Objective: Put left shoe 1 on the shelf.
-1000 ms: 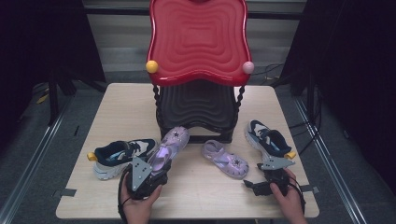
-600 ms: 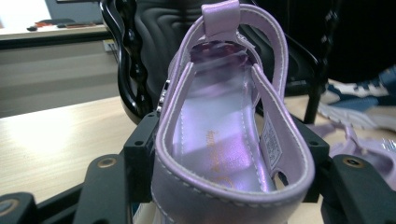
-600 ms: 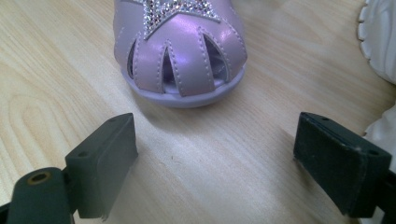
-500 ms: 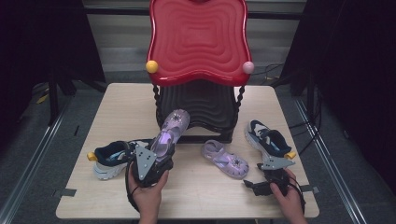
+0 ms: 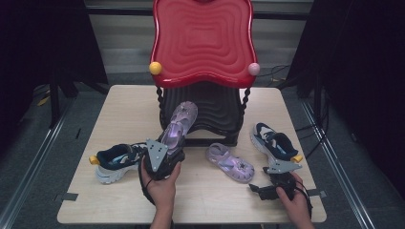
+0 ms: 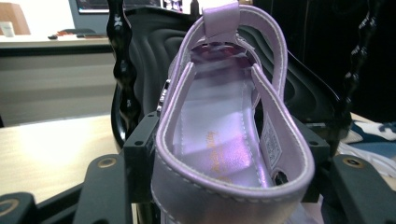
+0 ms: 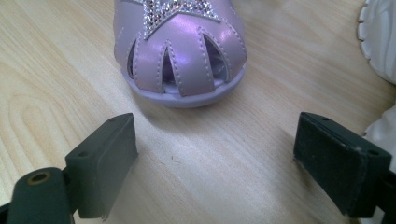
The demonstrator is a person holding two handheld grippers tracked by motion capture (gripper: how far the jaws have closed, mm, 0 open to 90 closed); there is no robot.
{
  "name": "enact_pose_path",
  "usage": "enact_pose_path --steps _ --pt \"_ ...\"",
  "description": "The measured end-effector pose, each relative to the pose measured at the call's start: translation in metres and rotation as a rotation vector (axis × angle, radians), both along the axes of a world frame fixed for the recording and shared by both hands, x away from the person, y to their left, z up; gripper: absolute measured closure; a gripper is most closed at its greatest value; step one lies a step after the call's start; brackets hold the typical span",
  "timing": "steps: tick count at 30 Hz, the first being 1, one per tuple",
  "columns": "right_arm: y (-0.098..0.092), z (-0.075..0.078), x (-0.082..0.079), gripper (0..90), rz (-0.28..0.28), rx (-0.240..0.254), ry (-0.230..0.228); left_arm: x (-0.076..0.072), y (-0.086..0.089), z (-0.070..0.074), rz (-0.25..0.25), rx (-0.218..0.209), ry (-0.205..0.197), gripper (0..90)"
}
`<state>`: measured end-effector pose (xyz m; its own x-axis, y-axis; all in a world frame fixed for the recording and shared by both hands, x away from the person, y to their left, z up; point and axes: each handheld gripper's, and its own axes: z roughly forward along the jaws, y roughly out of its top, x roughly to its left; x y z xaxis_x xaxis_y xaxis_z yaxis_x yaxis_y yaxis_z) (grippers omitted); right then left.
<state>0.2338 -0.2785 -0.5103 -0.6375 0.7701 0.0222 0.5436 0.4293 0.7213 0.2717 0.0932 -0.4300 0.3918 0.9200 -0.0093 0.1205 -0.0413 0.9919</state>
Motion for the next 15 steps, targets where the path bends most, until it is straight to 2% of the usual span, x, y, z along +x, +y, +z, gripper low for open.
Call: enact_pose_path --steps 5,8,14,15 --pt "0.000 0.000 0.000 12.6 -0.001 0.000 0.001 0.010 -0.009 0.004 0.003 -0.018 -0.018 40.3" --pt "0.000 0.000 0.000 12.6 0.000 0.000 0.001 0.016 -0.016 0.006 0.006 -0.005 -0.028 40.2" --pt "0.000 0.000 0.000 12.6 0.001 0.002 -0.001 0.027 -0.024 0.011 0.012 -0.012 -0.045 40.3" --pt "0.000 0.000 0.000 12.6 0.001 0.002 -0.001 0.029 -0.026 0.012 0.020 -0.026 -0.045 40.3"
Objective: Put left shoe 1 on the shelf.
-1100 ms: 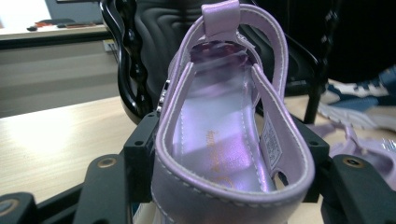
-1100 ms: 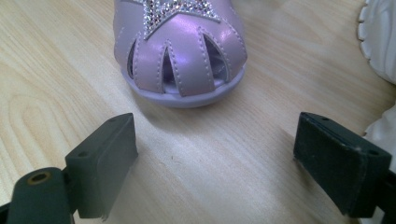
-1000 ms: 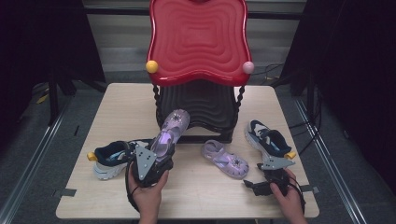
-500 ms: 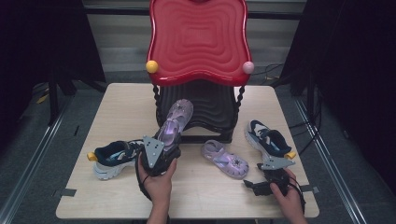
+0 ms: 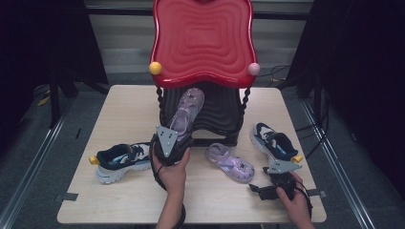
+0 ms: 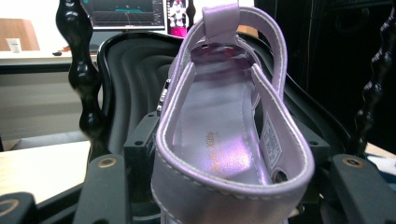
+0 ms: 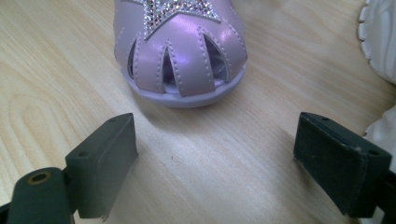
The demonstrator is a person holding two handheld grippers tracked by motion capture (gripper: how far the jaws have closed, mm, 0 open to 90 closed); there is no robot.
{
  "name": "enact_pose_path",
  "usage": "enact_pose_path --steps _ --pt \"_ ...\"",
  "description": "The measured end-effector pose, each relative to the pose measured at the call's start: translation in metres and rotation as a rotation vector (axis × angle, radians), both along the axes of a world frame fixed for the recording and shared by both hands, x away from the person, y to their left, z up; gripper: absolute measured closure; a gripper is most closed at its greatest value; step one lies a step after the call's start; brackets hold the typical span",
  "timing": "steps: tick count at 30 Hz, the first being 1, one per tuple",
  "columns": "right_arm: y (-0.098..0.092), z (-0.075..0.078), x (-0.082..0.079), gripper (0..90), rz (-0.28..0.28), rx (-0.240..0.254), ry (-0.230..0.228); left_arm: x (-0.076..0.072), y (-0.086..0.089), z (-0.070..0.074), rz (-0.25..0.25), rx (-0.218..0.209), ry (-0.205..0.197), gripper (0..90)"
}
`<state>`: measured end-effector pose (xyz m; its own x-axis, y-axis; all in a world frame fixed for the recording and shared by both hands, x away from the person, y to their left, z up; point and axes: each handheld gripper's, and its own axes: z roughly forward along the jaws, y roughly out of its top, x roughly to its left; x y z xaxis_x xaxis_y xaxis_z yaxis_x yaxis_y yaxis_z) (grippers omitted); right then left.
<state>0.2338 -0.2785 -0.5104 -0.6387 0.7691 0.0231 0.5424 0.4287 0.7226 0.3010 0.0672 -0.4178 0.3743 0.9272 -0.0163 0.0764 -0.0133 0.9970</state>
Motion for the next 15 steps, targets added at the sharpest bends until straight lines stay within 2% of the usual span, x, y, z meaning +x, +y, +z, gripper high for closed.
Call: enact_pose_path --steps 2,3,9,13,15 --pt "0.000 0.000 0.000 12.6 0.000 0.000 0.000 0.003 -0.002 0.001 0.006 -0.019 -0.002 40.3" --pt "0.000 0.000 0.000 12.6 0.001 0.000 0.000 0.004 -0.003 0.001 0.011 -0.012 -0.004 40.3" --pt "0.000 0.000 0.000 12.6 0.001 0.000 0.000 0.014 -0.010 0.000 0.048 -0.042 -0.011 40.3" --pt "0.000 0.000 0.000 12.6 0.001 0.000 0.001 0.021 -0.012 0.000 0.063 -0.021 -0.017 40.3" --pt "0.000 0.000 0.000 12.6 0.001 0.000 0.000 0.024 -0.014 -0.001 0.075 -0.030 -0.028 40.3"
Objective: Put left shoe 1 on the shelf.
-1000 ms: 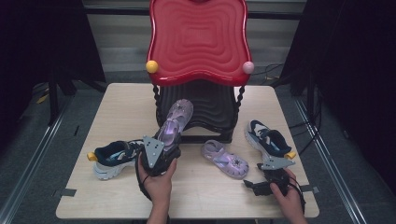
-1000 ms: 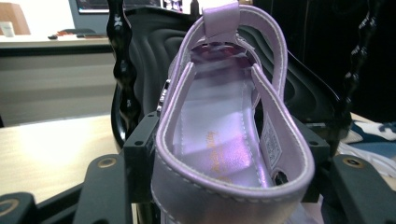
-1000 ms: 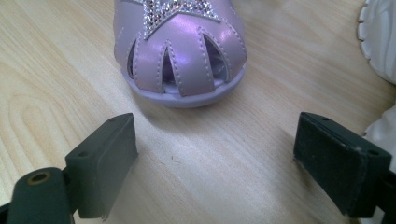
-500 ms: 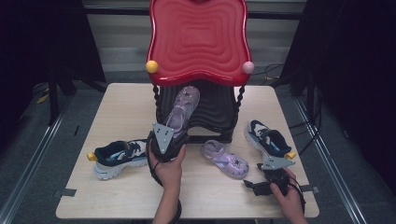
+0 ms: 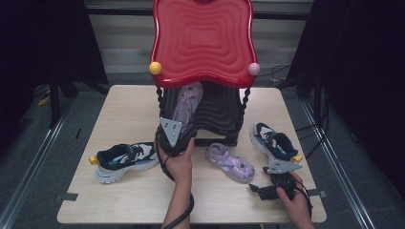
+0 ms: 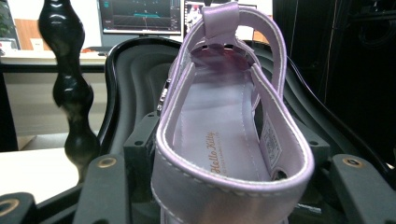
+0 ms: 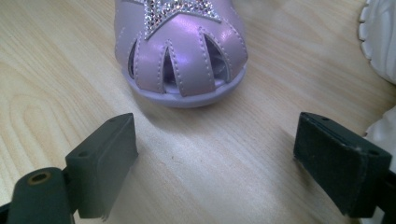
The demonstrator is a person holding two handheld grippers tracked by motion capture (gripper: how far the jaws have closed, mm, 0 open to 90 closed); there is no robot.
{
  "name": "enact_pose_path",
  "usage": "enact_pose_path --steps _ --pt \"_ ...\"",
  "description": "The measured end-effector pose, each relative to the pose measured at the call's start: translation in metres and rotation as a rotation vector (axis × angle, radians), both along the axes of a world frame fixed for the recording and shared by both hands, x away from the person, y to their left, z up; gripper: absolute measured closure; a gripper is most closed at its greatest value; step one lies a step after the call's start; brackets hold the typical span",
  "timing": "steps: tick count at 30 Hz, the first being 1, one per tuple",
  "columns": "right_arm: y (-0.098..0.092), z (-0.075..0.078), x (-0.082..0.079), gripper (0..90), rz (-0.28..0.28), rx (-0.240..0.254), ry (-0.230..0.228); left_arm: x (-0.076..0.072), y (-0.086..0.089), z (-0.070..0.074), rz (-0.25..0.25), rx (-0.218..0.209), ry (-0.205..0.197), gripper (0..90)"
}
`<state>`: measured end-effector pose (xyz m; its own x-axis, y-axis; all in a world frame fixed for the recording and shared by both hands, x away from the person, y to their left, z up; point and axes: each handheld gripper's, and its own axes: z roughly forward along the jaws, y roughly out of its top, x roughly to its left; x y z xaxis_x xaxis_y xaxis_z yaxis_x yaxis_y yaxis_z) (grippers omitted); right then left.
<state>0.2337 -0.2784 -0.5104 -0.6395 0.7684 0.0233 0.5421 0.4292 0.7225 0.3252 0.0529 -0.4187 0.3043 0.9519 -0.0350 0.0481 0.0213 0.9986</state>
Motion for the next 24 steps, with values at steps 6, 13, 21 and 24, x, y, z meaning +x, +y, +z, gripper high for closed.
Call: enact_pose_path --steps 6,13,21,24 --pt "0.000 0.000 0.000 12.6 0.000 0.000 0.000 0.007 -0.005 0.002 0.027 0.005 -0.007 40.3" --pt "0.000 0.000 0.000 12.6 0.000 0.000 0.000 0.017 -0.009 0.001 0.052 -0.010 -0.009 40.2" --pt "0.000 0.000 0.000 12.6 0.000 0.001 0.000 0.029 -0.018 0.001 0.074 -0.034 -0.013 40.2" --pt "0.000 0.000 0.000 12.6 0.000 0.002 0.000 0.034 -0.022 0.002 0.081 -0.044 -0.020 40.2"
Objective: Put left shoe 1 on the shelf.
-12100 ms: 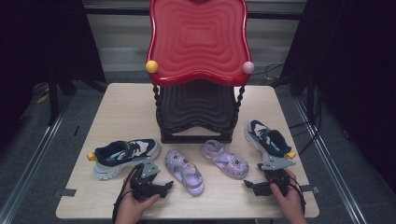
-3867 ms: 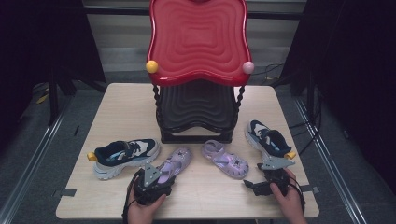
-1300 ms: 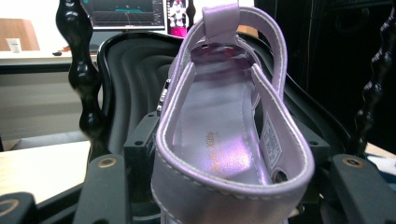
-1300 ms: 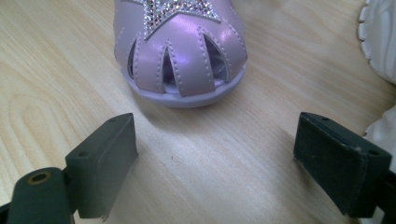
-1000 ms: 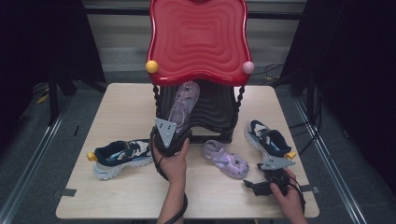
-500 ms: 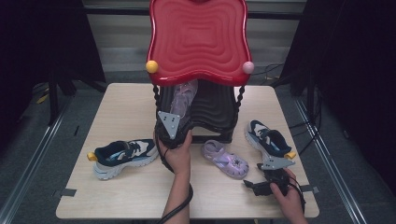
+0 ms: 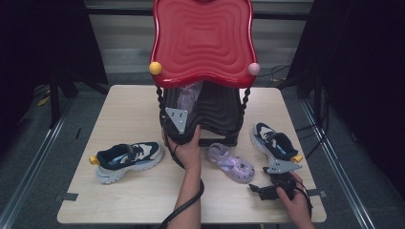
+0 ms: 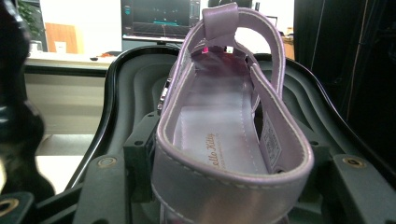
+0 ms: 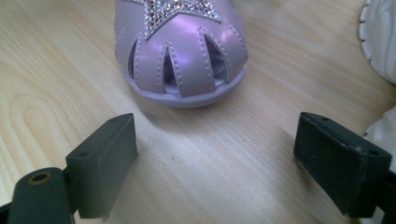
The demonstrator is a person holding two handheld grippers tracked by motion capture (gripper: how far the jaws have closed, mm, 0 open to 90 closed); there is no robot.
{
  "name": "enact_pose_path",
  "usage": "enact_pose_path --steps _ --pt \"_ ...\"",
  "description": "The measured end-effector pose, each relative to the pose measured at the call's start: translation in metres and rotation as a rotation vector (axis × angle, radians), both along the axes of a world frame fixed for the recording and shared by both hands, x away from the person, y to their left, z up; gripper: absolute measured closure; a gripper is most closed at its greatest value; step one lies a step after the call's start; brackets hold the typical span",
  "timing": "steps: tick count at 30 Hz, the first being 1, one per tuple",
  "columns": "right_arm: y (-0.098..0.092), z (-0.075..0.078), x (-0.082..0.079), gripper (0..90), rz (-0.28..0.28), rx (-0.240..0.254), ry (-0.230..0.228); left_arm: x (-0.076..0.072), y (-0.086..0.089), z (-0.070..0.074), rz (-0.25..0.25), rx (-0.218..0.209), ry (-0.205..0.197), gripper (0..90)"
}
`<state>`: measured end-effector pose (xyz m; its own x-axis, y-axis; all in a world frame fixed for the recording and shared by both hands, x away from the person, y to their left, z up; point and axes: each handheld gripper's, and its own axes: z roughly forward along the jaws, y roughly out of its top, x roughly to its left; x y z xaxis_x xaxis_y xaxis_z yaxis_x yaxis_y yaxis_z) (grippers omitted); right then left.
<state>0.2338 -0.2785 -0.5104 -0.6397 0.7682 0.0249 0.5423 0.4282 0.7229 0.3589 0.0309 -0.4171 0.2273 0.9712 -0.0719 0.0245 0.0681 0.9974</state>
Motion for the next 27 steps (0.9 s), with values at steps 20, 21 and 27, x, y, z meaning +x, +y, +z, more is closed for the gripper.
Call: enact_pose_path --steps 20,21,27 --pt "0.000 0.000 0.000 12.6 -0.001 0.000 0.001 0.029 -0.018 -0.010 0.074 -0.036 0.012 40.0" --pt "0.000 0.000 0.000 12.6 0.000 0.000 0.001 0.029 -0.018 -0.011 0.078 -0.032 0.010 40.0" --pt "0.000 0.000 0.000 12.6 0.000 0.000 0.001 0.034 -0.019 -0.018 0.088 -0.039 0.009 39.6"
